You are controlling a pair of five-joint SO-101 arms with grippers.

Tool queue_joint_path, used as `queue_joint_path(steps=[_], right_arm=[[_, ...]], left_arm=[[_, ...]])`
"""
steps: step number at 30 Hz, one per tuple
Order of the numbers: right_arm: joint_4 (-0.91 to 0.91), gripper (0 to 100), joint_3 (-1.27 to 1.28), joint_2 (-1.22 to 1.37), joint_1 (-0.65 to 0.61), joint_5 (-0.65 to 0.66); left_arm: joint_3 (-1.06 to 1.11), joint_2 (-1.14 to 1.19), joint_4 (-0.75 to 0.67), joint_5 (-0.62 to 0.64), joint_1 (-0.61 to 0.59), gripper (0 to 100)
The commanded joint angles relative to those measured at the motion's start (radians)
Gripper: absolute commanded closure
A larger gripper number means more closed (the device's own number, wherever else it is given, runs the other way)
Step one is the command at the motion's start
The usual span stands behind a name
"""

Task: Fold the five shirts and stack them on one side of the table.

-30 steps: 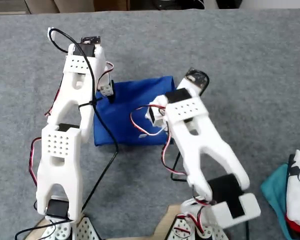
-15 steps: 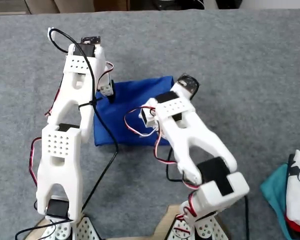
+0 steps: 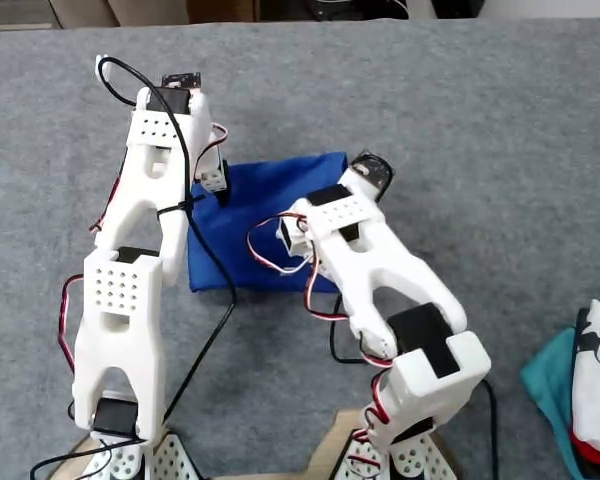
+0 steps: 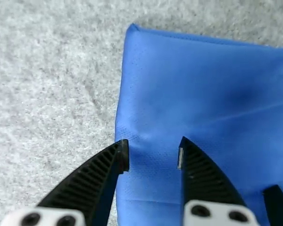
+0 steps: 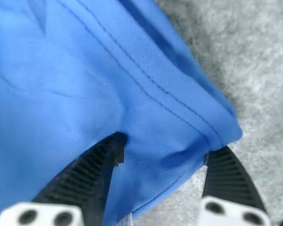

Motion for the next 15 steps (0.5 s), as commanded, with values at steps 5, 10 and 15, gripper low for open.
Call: queue_joint_path(steps=[5, 10, 15], right_arm=[[0.021, 78.2, 0.012, 0.038, 0.097, 0.002], [0.018, 98.1, 0.001, 0.038, 0.130, 0.032], [0.025, 99.4, -0.007, 0.038, 0.170, 0.031]], left_arm=[[-0.048, -0.044, 0.009, -0.012, -0.029, 81], [-0.048, -0.044, 0.009, -0.012, -0.028, 81], [-0.048, -0.044, 0.009, -0.012, -0.029, 81]])
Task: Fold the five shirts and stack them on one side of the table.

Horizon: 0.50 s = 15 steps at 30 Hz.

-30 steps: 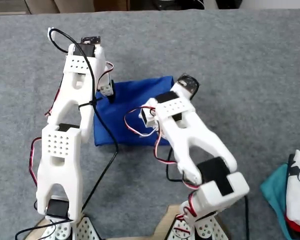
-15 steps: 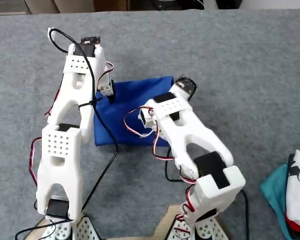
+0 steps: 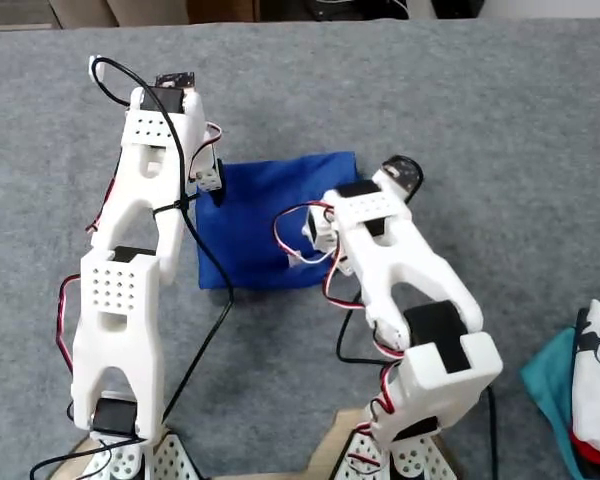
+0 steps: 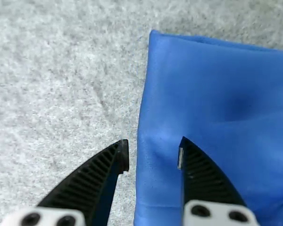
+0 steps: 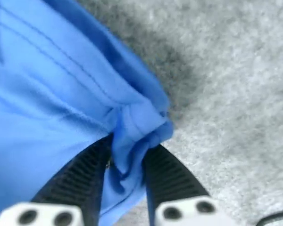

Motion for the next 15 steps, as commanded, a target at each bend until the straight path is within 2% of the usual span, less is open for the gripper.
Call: queue_joint_path(steps=[1, 4, 7, 10, 15], right_arm=[[-0.002, 99.3, -0.019, 0.030, 0.054, 0.009], [0.003, 99.3, -0.021, 0.027, 0.081, 0.015], [0.078, 99.3, -0.056, 0.027, 0.102, 0.078], [0.175, 99.3, -0.148, 0.027, 0.160, 0.199], [0.284, 99.2, -0.358, 0.027, 0.334, 0.381]], left_arm=[[-0.048, -0.044, 0.009, -0.006, -0.011, 81], [-0.048, -0.044, 0.009, -0.006, -0.011, 81], [-0.048, -0.047, 0.009, -0.006, -0.017, 81], [-0.048, -0.050, 0.009, -0.015, -0.020, 81], [-0.049, -0.053, 0.003, -0.094, -0.049, 81]])
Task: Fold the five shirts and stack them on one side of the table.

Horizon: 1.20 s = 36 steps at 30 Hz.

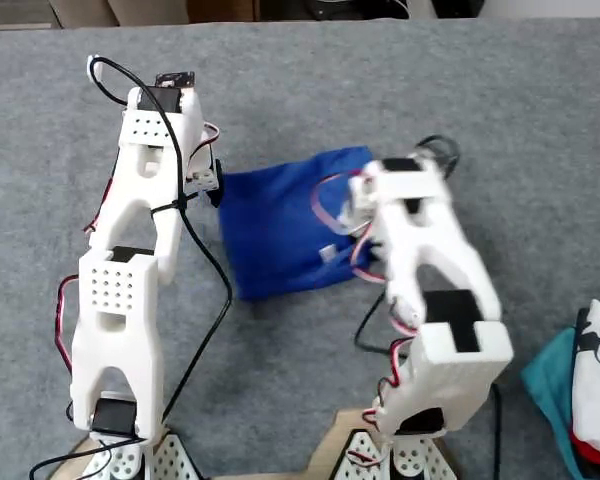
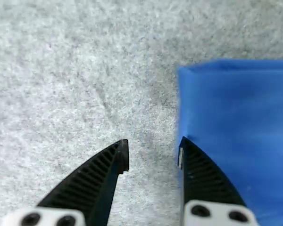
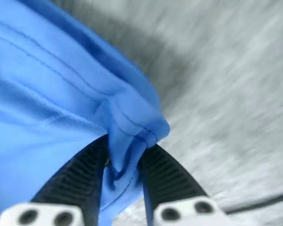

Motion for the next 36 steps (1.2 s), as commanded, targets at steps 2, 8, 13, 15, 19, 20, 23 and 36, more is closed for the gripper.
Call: queue_joint_path(steps=[2, 8, 13, 15, 19, 20, 23, 36], right_arm=[[0.121, 99.2, -0.249, -0.005, 0.177, 0.187], [0.393, 99.2, -0.538, 0.002, 0.346, 0.315], [0.559, 99.2, -0.677, -0.005, 0.504, 0.439], [0.559, 99.3, -0.714, -0.016, 0.596, 0.502], [0.557, 99.3, -0.748, -0.088, 0.743, 0.667], [0.557, 99.3, -0.748, -0.114, 0.769, 0.700], [0.557, 99.3, -0.750, -0.199, 0.832, 0.770], [0.555, 99.3, -0.753, -0.343, 1.188, 0.959]], left_arm=[[-0.049, -0.053, 0.003, -0.032, -0.043, 81], [-0.049, -0.050, 0.003, -0.032, -0.046, 81], [-0.049, -0.047, 0.003, -0.032, -0.046, 81], [-0.049, -0.045, 0.003, -0.032, -0.046, 81], [-0.049, -0.045, 0.003, -0.032, -0.046, 81], [-0.049, -0.045, 0.003, -0.032, -0.046, 81], [-0.049, -0.045, 0.003, -0.032, -0.046, 81], [-0.049, -0.045, 0.003, -0.032, -0.046, 81]])
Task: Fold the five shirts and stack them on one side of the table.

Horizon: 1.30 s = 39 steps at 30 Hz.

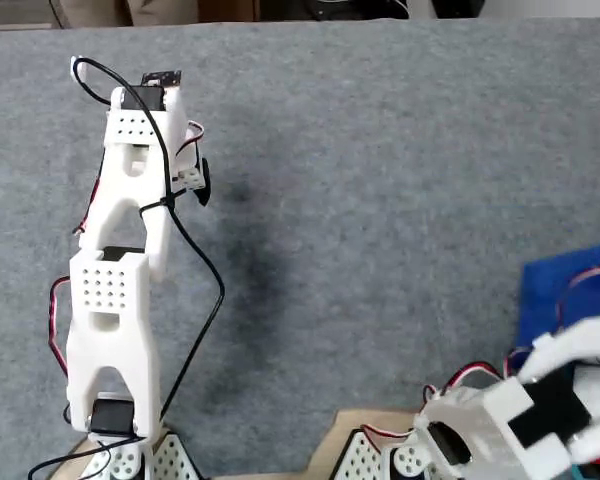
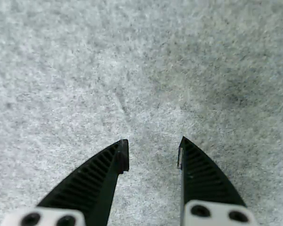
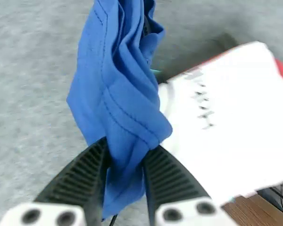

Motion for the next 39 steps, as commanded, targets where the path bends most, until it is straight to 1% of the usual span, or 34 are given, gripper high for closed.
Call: queue_joint_path(steps=[1, 5, 13, 26, 32, 33, 35, 39], right_arm=[[0.014, 99.3, -0.061, -0.064, 0.113, 0.048], [0.014, 99.2, -0.097, -0.064, 0.193, 0.080], [0.014, 99.1, -0.240, -0.062, 0.282, 0.091], [0.005, 99.1, -0.186, -0.054, 0.412, 0.245], [0.009, 98.8, -0.185, -0.053, 0.426, 0.327], [0.011, 97.7, -0.185, -0.053, 0.426, 0.341], [0.011, 91.6, -0.170, -0.056, 0.440, 0.361], [0.011, 72.6, -0.119, -0.062, 0.450, 0.391]], left_arm=[[-0.049, -0.045, 0.003, -0.009, -0.006, 81], [-0.049, -0.045, 0.003, -0.009, -0.005, 81], [-0.049, -0.045, 0.003, -0.009, -0.005, 81], [-0.049, -0.045, 0.003, -0.009, -0.005, 81], [-0.049, -0.045, 0.003, -0.009, -0.005, 81], [-0.049, -0.045, 0.003, -0.009, -0.005, 81], [-0.049, -0.045, 0.003, -0.009, -0.005, 81], [-0.049, -0.045, 0.003, -0.009, -0.006, 81]])
